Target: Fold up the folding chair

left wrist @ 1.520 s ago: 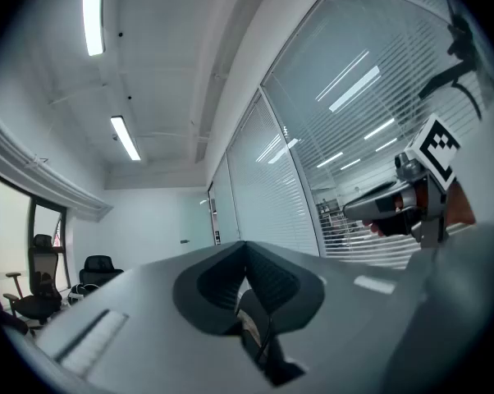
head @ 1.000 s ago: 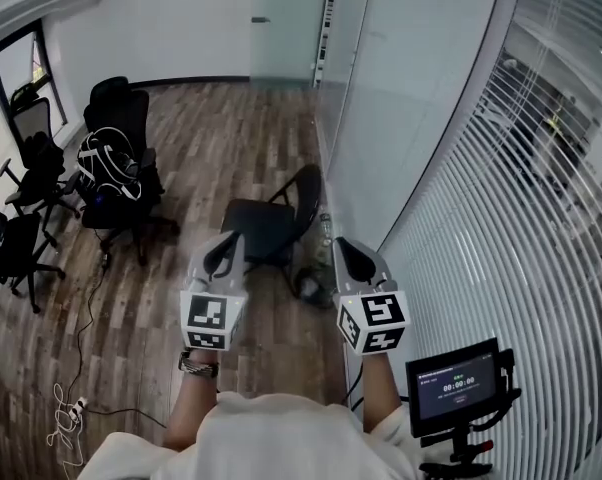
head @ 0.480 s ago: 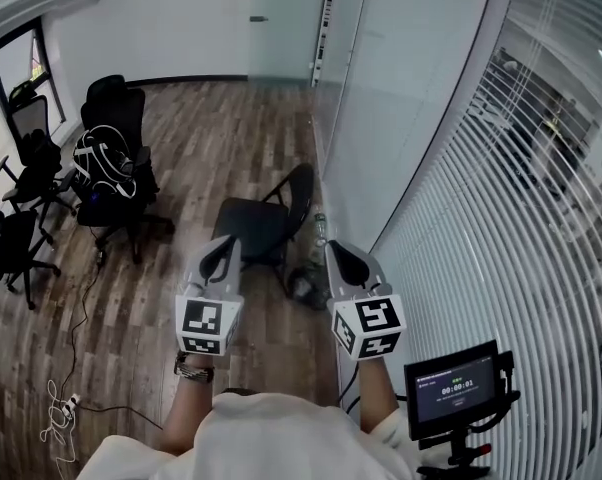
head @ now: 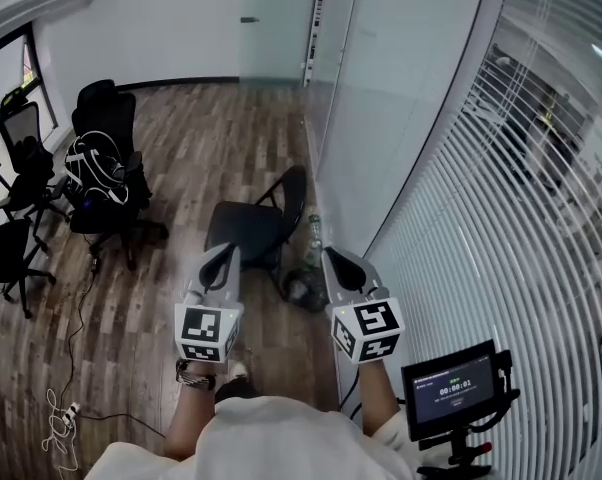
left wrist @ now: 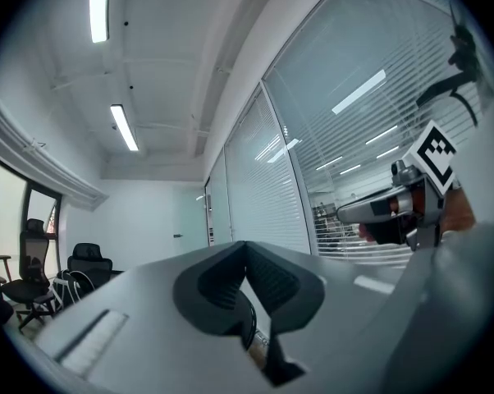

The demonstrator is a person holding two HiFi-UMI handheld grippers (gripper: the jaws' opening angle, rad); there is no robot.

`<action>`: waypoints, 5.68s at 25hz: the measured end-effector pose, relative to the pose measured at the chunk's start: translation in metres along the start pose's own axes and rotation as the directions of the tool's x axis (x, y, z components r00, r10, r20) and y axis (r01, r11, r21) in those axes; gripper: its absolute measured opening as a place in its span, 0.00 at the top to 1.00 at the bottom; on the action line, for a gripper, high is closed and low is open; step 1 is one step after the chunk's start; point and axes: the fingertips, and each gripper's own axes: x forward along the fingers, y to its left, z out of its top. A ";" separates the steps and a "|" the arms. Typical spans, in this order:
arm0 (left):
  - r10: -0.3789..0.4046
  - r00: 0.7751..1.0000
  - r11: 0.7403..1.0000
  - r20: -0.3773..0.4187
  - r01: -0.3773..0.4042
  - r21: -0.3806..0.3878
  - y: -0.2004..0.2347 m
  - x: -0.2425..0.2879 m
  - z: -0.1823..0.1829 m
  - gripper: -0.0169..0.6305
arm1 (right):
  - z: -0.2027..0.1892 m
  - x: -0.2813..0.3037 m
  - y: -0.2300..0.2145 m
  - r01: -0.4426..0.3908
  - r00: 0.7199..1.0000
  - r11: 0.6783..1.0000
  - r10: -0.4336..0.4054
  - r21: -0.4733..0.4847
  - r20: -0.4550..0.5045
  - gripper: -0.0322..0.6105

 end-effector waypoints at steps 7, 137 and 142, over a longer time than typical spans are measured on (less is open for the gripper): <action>0.005 1.000 1.000 0.003 -0.005 -0.020 0.037 0.045 -0.026 0.98 | -0.009 0.058 -0.012 -0.028 0.999 0.999 0.028 0.023 0.022 0.95; -0.267 0.569 0.919 -0.778 -0.092 -0.382 0.243 0.300 -0.553 0.77 | -0.388 0.419 -0.264 0.293 0.545 0.945 -0.043 0.142 -0.837 0.63; -0.276 0.542 0.898 -0.794 -0.149 -0.415 0.253 0.298 -0.585 0.77 | -0.392 0.416 -0.267 0.313 0.531 0.935 -0.029 0.165 -0.847 0.63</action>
